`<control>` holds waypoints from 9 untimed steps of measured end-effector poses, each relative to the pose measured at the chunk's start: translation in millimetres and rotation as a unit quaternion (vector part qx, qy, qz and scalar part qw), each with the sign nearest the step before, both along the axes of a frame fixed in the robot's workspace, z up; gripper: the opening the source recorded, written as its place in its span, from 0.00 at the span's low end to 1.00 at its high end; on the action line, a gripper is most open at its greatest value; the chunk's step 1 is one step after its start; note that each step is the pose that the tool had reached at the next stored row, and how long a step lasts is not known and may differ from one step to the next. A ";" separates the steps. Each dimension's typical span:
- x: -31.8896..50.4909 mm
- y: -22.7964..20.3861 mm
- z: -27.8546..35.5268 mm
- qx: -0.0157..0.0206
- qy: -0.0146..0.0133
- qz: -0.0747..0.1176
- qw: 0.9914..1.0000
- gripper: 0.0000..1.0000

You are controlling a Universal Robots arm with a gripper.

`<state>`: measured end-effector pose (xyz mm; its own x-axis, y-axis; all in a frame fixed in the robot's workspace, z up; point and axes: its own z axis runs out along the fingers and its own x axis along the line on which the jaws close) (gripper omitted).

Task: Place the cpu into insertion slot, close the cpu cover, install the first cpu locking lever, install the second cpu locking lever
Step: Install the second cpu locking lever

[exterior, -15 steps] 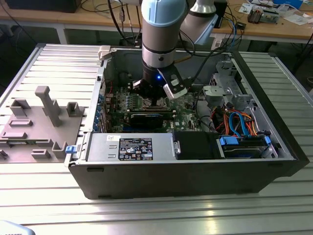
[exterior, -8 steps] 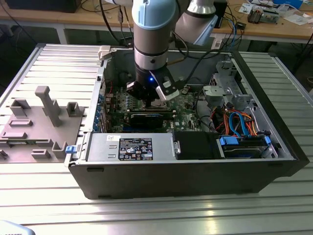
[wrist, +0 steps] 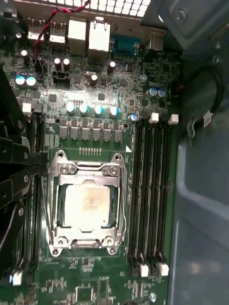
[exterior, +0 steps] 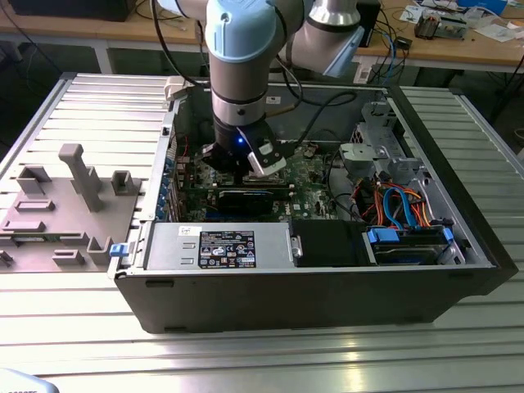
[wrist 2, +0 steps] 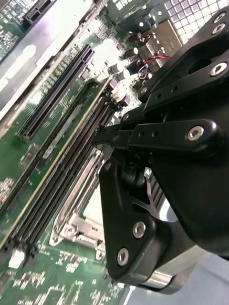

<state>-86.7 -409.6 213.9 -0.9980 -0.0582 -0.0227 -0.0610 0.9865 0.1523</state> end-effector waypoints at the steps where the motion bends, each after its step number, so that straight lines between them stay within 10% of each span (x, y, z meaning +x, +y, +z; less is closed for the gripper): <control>1: -0.7 0.6 -1.4 0.000 0.000 0.000 1.000 0.11; 9: -9.0 13.5 -12.2 0.001 0.000 0.001 1.000 0.11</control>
